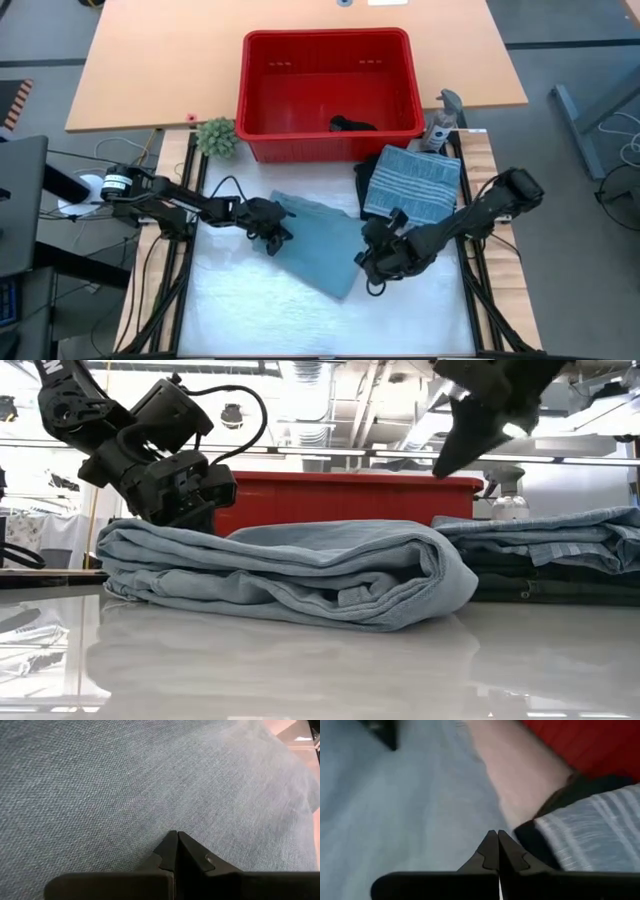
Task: Fold Laundry from Bin
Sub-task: Fold the blue pants
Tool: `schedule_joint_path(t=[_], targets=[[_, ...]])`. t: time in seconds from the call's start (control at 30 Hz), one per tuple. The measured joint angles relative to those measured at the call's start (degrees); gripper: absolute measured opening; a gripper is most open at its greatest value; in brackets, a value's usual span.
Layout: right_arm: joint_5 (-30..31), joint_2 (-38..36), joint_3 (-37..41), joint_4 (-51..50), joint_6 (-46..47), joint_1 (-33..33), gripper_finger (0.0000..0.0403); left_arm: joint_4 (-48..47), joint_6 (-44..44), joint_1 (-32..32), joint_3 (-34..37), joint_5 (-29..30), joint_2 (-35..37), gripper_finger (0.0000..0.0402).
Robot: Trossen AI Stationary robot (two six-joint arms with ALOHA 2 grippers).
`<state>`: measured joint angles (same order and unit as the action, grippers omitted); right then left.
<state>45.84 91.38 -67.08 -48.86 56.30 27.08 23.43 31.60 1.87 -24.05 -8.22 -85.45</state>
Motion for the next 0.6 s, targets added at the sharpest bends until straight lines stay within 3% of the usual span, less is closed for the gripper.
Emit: schedule_joint_path(t=[0.33, 0.6], targets=[[0.87, 1.54, 3.97, 15.48, -6.72, -1.34, 0.0016, 0.34, 2.27, -2.17, 0.04, 2.53, 0.0, 0.0], [-2.64, 11.83, 6.2, 21.31, -7.48, -6.39, 0.0016, 0.39, 3.33, -2.6, 0.04, 2.77, 0.0, 0.0]])
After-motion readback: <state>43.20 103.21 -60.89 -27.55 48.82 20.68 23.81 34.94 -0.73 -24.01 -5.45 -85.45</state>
